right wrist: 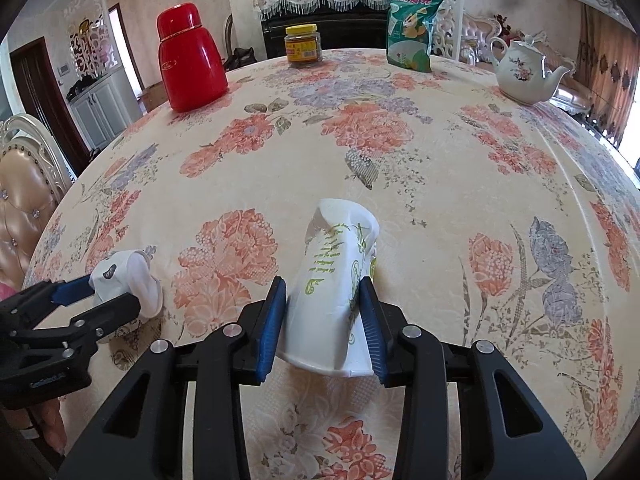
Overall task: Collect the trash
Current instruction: 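Grasp the white paper cup with the right tool while the left tool grasps the crumpled paper, then carry the crumpled paper and paper cup over the pink bin with both tools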
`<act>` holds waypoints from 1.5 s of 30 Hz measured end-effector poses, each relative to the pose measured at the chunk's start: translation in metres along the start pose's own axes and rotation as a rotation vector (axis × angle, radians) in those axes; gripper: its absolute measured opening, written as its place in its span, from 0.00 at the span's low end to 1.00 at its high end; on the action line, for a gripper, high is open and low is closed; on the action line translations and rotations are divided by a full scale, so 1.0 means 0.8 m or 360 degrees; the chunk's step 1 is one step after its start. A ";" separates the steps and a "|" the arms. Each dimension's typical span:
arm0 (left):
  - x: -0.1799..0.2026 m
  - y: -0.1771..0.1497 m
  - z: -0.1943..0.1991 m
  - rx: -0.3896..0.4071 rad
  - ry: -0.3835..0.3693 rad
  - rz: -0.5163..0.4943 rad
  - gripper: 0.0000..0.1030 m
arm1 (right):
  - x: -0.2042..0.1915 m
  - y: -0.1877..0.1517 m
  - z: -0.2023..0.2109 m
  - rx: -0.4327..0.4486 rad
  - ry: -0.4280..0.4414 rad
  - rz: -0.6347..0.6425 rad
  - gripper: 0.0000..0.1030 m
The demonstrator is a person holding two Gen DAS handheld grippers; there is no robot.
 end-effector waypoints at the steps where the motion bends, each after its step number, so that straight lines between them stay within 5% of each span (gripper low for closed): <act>1: 0.000 -0.001 0.000 -0.0001 -0.0001 -0.0002 0.64 | 0.000 0.000 0.001 0.0002 -0.0001 0.0001 0.35; 19: -0.021 -0.005 0.080 0.0140 0.0082 0.0026 0.62 | -0.031 0.016 0.044 0.0120 0.0025 0.0065 0.35; 36: -0.061 -0.015 0.192 0.0330 0.0172 0.0066 0.62 | -0.087 0.044 0.157 0.0412 0.0072 0.0151 0.35; 45: -0.082 -0.024 0.255 0.0437 0.0210 0.0093 0.62 | -0.119 0.032 0.192 0.0443 0.0110 0.0174 0.35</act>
Point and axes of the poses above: each gripper's, at about its wrist camera, not at the fingertips, and z roughly against the way its jaws point, x to its right, y to its top, the point moved 10 cm from there along -z, roughly the way its jaws point, and after that the axes turned 11 degrees about -y, right-handed, at the moved point
